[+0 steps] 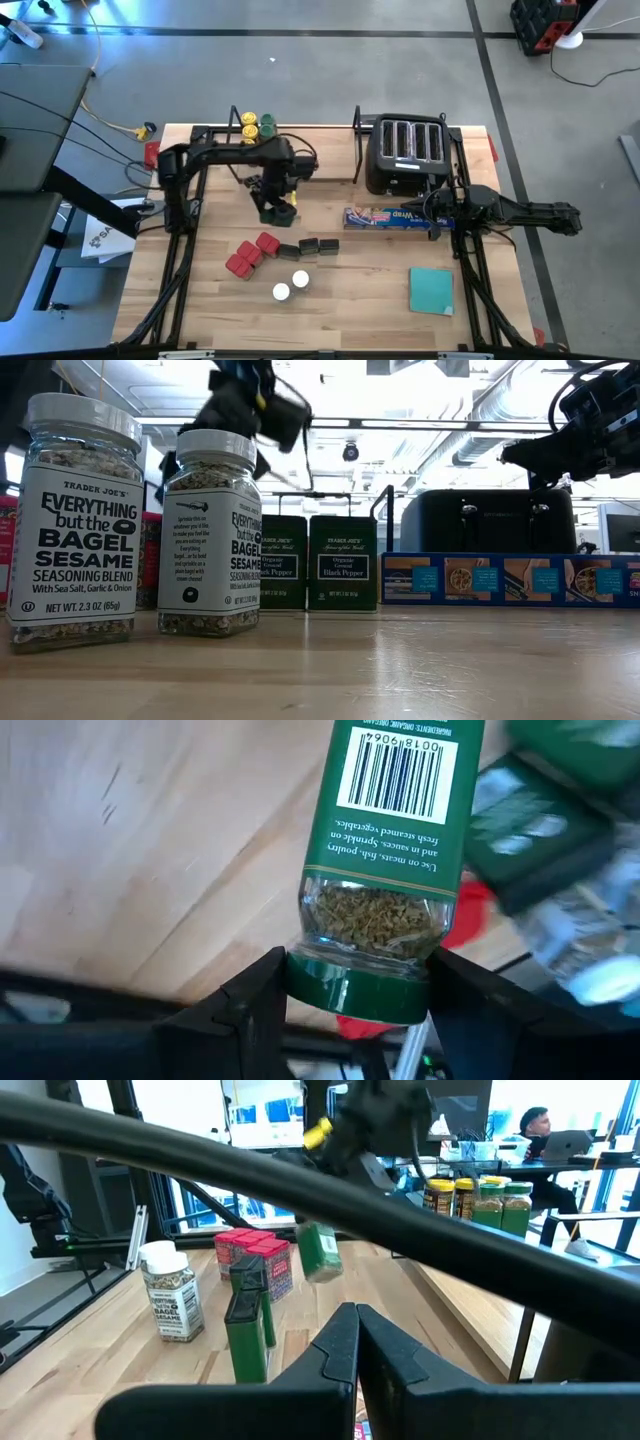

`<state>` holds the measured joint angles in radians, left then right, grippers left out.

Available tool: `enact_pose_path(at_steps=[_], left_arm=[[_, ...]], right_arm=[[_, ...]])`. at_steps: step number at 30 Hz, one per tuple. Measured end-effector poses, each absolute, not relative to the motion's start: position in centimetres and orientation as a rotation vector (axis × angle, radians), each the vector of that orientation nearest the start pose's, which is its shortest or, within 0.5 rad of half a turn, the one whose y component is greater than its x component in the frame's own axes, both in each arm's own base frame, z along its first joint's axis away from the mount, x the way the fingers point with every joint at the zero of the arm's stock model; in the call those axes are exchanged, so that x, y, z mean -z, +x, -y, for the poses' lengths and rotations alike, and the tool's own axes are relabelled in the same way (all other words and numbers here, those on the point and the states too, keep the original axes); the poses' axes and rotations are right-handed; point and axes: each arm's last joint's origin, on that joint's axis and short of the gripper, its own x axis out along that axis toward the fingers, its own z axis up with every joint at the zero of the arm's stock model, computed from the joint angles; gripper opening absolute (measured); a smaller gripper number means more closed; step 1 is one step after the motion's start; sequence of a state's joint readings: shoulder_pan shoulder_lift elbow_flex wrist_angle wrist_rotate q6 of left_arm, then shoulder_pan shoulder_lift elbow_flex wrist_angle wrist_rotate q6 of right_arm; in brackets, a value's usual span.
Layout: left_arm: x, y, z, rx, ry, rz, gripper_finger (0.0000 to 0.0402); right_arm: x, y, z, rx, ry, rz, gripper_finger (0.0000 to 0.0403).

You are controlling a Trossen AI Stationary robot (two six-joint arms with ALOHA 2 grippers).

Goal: Shelf spices
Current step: Put the green seasoning bottle on the shelf aligned with the other green seasoning bottles

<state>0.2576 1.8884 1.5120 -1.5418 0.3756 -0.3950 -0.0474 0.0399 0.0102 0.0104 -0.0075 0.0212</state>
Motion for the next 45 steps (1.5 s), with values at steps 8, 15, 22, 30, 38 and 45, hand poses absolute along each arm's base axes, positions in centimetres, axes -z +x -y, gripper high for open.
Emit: enact_pose_path(at_steps=[8, 15, 22, 30, 38, 45], left_arm=[[-18.7, 32.1, -9.2, -0.242, -0.989, -1.993, 0.0215], [-18.1, 32.3, -9.8, -0.191, -1.079, -1.975, 0.0260], [-20.0, 32.6, -10.0, -0.236, -0.985, -1.917, 0.0272], [-21.7, 33.3, -4.3, -0.371, -0.489, -1.779, 0.0273], [-20.4, 33.6, -1.7, -0.388, -0.458, -1.475, 0.0264], [-17.7, 33.3, -4.1, -0.455, -0.483, -1.395, 0.0219]], right_arm=[[-16.5, 9.9, 0.5, 0.040, 0.022, -0.019, 0.0000], [-16.5, 9.9, 0.4, 0.040, 0.022, -0.019, 0.0000], [-16.5, 9.9, 0.5, 0.040, 0.022, -0.019, 0.0000], [-16.5, 9.9, 0.5, 0.040, 0.022, -0.019, 0.0000], [-16.5, 9.9, 0.5, 0.040, 0.022, -0.019, 0.0000], [-16.5, 9.9, 0.4, 0.040, 0.022, -0.018, 0.0000]])
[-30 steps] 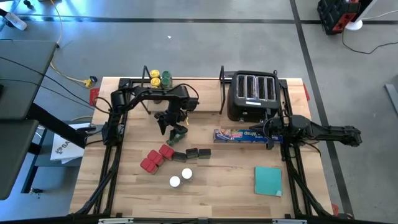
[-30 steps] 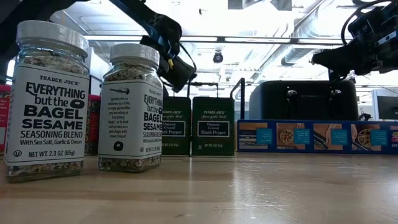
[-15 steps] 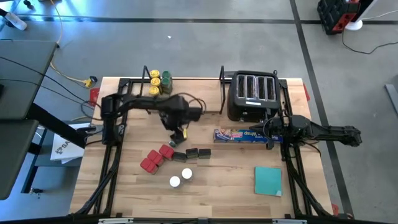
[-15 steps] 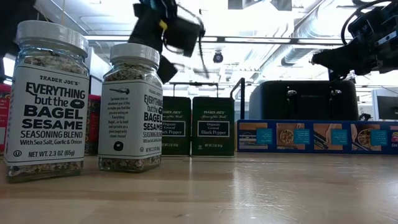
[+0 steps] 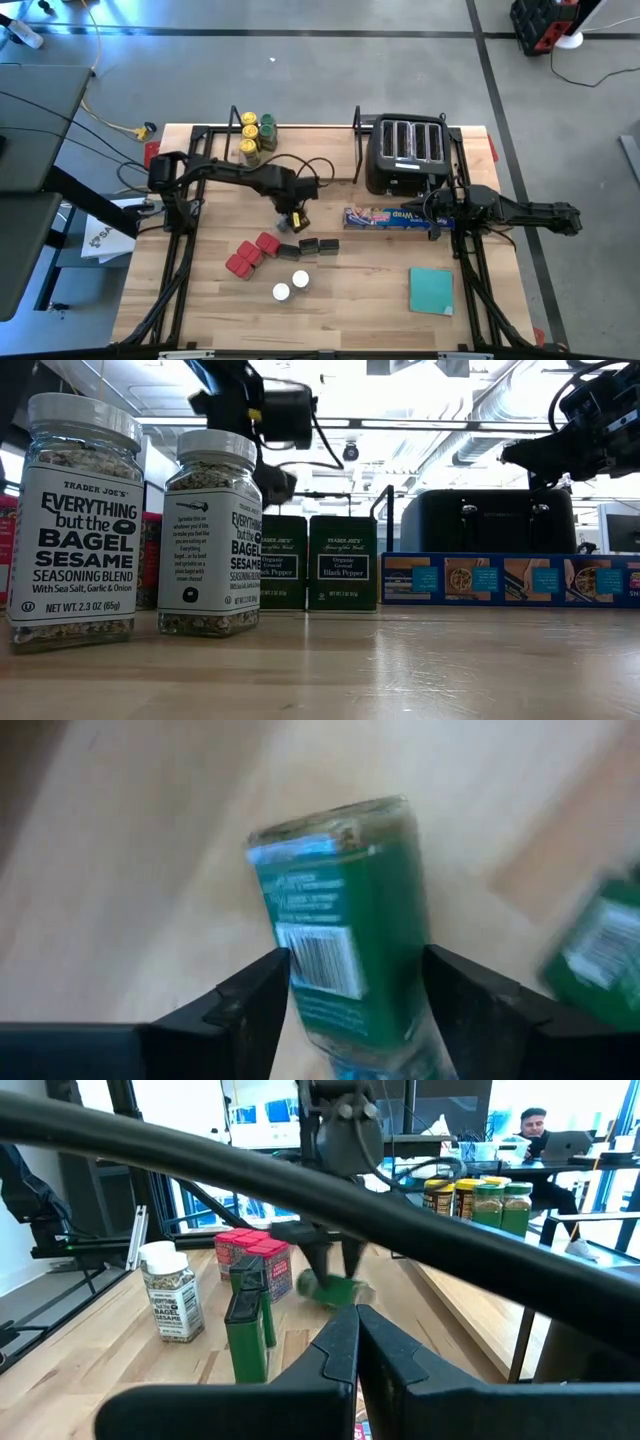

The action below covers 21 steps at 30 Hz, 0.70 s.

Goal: Shelf spices
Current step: Put the green seasoning bottle on the shelf aligned with the other green seasoning bottles

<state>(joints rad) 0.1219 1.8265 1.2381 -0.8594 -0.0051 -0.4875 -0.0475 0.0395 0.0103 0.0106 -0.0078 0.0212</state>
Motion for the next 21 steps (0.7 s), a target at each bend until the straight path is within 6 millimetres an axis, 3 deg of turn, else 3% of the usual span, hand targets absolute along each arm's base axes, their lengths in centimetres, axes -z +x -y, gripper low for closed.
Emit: enact_pose_path(at_steps=[6, 14, 21], left_arm=[[-19.5, 33.3, -5.6, -0.561, -0.337, -1.311, 0.0194], [-20.8, 30.6, -2.4, -0.544, -0.290, -1.302, 0.0198], [-19.8, 26.7, -1.1, -0.593, -0.326, -1.293, 0.0220]], right_arm=[[-16.5, 9.9, 0.4, 0.040, 0.022, -0.018, 0.0000], [-16.5, 9.9, 0.5, 0.044, 0.022, -0.019, 0.0000], [-16.5, 9.9, 0.5, 0.043, 0.022, -0.018, 0.0000]])
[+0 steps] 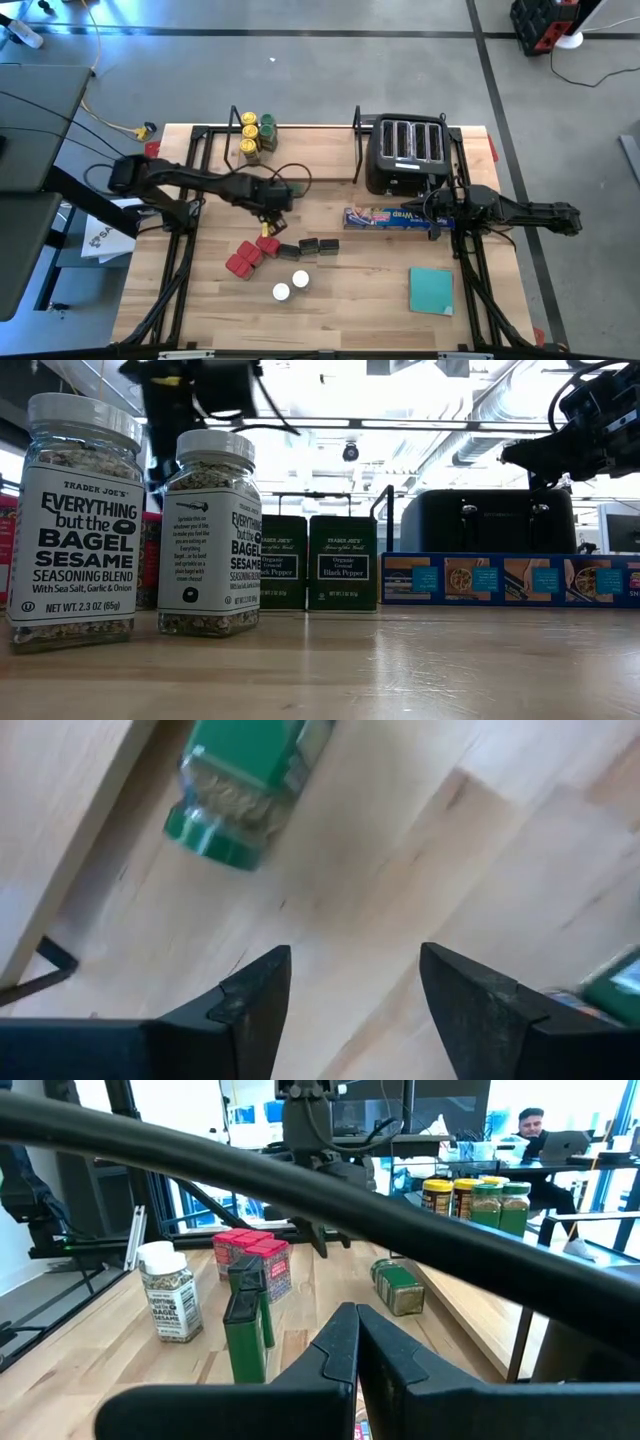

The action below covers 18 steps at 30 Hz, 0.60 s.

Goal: Shelf spices
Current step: Put the green seasoning bottle on the shelf aligned with the other green seasoning bottles

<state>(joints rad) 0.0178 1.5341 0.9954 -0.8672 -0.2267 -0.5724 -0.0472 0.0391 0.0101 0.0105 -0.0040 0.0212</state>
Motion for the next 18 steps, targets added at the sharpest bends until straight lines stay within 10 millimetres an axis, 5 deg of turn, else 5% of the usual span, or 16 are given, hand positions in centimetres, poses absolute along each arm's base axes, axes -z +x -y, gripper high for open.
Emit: enact_pose_path(at_steps=[6, 18], left_arm=[[-18.4, 26.3, -2.6, -0.630, -0.209, -1.201, 0.0227], [-17.9, 28.3, -6.1, -0.717, -0.102, -1.020, 0.0142]], right_arm=[[-16.5, 9.9, 0.5, 0.044, 0.022, -0.018, 0.0000], [-16.5, 9.9, 0.5, 0.044, 0.022, -0.018, 0.0000]])
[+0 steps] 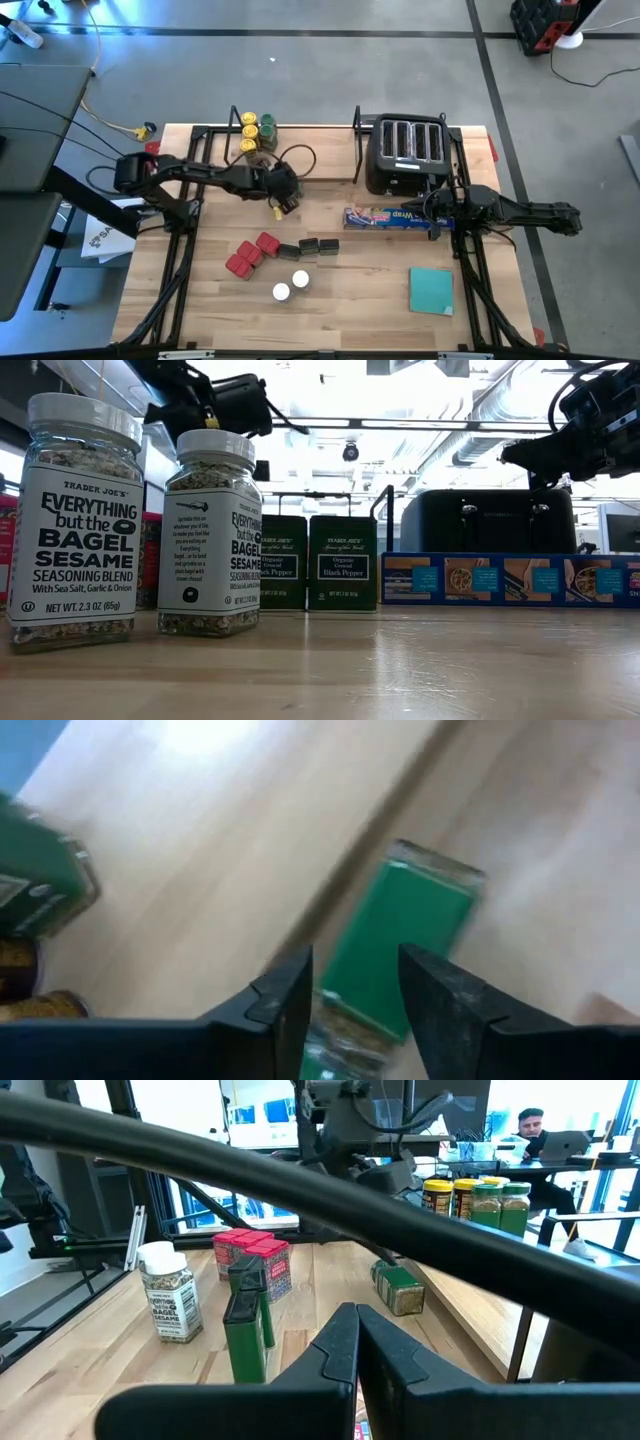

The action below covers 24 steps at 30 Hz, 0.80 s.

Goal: Shelf spices
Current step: Put the green seasoning bottle on the shelf aligned with the other green seasoning bottles

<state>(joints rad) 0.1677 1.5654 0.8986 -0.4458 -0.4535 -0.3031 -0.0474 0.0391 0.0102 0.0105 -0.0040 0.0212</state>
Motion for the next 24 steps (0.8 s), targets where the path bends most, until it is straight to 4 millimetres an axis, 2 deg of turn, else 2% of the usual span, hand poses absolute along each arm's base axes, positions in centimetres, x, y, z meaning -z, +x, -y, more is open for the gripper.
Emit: enact_pose_path(at_steps=[6, 11, 17, 24], left_arm=[[-17.8, 27.9, -8.1, -0.724, -0.186, -1.027, 0.0121], [-17.6, 27.8, -8.5, -0.670, -0.248, -1.037, 0.0112], [-16.9, 27.8, -7.2, -0.594, -0.276, -1.044, 0.0102], [-17.0, 28.5, -4.8, -0.498, -0.270, -1.024, 0.0096]], right_arm=[[-16.5, 9.9, 0.5, 0.044, 0.022, -0.018, 0.0000], [-16.5, 9.9, 0.5, 0.044, 0.022, -0.018, 0.0000], [-16.5, 9.9, 0.5, 0.044, 0.022, -0.018, 0.0000], [-16.5, 9.9, 0.5, 0.043, 0.022, -0.017, 0.0000]])
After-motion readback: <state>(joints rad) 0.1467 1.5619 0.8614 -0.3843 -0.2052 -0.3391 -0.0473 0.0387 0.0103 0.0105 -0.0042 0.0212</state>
